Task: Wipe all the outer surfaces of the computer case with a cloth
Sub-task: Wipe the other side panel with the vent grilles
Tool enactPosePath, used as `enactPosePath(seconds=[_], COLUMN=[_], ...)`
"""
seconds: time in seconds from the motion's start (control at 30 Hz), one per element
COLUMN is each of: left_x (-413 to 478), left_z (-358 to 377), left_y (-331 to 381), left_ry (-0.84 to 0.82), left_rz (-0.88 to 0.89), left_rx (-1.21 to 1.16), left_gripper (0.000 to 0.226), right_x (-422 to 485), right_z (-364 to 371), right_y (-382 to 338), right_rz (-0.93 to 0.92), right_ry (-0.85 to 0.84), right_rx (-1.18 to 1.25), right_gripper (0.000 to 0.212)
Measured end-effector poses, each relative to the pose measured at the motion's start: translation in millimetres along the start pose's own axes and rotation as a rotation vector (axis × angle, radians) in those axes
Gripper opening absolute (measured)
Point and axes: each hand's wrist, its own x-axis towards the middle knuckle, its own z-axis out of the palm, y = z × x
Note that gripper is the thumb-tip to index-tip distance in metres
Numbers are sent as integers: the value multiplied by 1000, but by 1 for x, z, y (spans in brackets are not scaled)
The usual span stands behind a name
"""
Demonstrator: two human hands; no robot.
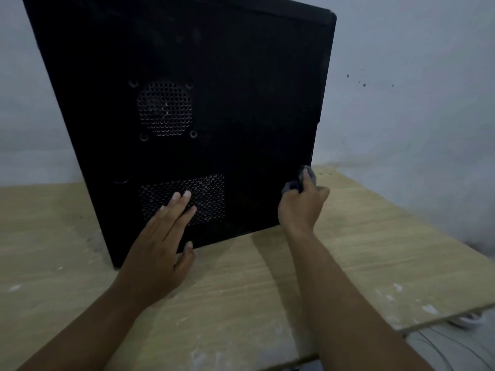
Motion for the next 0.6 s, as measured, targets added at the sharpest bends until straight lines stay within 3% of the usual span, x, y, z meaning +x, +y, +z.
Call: enactPosePath(seconds=[0.07, 0.2, 0.3, 0.43, 0.6], left_x=[1, 0, 1, 1, 1], left_z=[-1, 0, 0, 1, 0], left_y=[-1, -1, -1, -1, -2], left_ry=[-1, -1, -4, -3, -6], left_rz=[2, 1, 6, -2, -6], left_rx=[-4, -4, -1, -10, -17], left_gripper=[58, 58, 58, 58, 58], right_x=[10, 14, 6, 13, 29], right_z=[5, 0, -13, -4, 10], right_y=[-13, 0, 23, 5, -26], right_rz=[-92, -203, -111, -40, -288], right_ry=[7, -84, -98, -35, -44], right_rx=[-72, -234, -362, -466, -419], right_gripper=[3, 17, 30, 24, 16])
